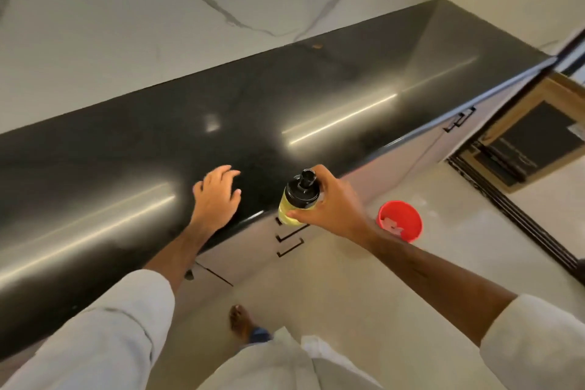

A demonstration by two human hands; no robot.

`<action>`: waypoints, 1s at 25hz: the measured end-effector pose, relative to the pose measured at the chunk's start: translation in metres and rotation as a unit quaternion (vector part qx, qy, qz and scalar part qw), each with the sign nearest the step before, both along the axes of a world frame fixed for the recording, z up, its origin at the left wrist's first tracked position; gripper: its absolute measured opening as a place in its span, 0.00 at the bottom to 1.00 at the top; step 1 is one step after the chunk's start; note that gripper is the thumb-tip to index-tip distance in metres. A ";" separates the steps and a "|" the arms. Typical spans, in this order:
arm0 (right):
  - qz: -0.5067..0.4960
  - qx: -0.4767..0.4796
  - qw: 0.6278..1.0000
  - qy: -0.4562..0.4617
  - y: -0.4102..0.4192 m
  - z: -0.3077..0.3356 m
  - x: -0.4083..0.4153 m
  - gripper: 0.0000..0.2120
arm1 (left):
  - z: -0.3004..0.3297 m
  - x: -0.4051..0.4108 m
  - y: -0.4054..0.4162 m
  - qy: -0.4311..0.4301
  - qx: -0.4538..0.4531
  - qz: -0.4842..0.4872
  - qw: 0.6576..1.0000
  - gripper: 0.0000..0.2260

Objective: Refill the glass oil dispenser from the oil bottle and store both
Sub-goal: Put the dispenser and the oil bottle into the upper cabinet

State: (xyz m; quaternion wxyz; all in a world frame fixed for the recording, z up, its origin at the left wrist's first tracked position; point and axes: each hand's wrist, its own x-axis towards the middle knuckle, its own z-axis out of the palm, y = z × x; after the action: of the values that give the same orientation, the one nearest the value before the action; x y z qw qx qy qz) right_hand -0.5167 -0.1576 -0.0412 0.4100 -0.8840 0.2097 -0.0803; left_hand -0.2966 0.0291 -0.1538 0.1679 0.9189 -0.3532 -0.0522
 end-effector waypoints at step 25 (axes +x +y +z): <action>-0.253 -0.015 0.961 -0.112 -0.370 0.091 -0.349 0.34 | 0.170 -0.420 -0.508 0.715 -0.211 -0.161 0.646 0.23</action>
State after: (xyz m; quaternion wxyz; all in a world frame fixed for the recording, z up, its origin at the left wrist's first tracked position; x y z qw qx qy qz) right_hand -0.8662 -0.5274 0.0501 0.3837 -0.7936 0.3780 -0.2832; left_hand -0.7171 -0.4789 0.0159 0.5470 0.4644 -0.2673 -0.6432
